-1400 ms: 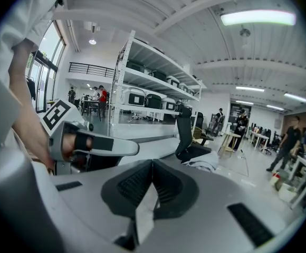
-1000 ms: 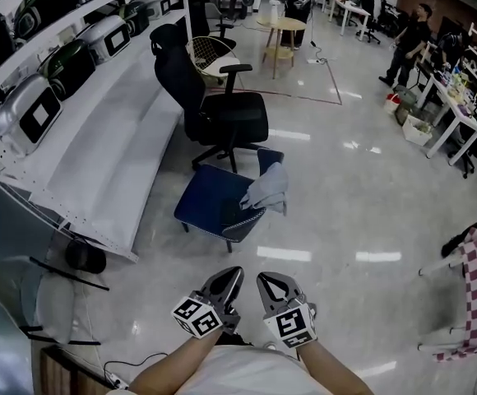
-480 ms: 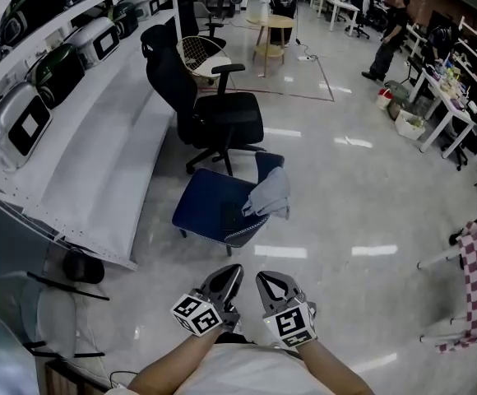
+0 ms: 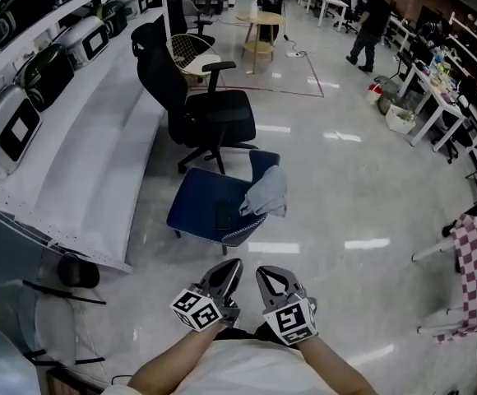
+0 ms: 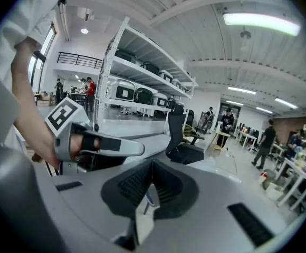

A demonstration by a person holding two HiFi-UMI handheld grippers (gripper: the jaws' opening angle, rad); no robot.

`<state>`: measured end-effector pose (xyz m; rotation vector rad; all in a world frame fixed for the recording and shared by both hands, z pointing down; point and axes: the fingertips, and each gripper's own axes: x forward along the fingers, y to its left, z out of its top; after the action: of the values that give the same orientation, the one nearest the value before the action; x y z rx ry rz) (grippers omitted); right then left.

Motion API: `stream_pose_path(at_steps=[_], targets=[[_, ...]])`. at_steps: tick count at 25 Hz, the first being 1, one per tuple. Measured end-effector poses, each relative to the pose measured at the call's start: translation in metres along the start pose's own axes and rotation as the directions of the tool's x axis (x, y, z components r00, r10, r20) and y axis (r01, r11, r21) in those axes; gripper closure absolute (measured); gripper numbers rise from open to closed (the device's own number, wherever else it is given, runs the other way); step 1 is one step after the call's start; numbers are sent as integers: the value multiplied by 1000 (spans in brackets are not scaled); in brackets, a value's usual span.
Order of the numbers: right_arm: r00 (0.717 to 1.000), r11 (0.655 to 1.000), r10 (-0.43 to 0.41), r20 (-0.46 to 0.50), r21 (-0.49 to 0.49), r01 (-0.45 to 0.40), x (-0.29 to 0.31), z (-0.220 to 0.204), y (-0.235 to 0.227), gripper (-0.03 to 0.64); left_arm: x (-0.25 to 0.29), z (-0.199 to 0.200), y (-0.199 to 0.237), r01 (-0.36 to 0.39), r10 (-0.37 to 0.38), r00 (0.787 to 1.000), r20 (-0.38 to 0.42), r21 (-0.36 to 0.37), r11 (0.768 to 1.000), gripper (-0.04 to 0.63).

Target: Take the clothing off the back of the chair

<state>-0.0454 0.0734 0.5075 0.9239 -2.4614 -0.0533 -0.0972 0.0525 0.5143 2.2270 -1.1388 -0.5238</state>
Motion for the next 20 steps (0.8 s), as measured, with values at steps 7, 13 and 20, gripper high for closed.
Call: stream_pose_path(at_steps=[7, 13, 20], targets=[[1000, 1000, 3, -8, 16, -3, 5, -6, -11, 600, 11, -7, 5, -2, 1, 1000, -13, -14, 1000, 589], [1000, 1000, 27, 4, 7, -27, 17, -5, -31, 600, 33, 0, 15, -22, 22, 1000, 7, -12, 1000, 589], [1000, 1000, 27, 11, 10, -27, 22, -7, -55, 600, 54, -3, 16, -26, 26, 1000, 1, -20, 999, 589]])
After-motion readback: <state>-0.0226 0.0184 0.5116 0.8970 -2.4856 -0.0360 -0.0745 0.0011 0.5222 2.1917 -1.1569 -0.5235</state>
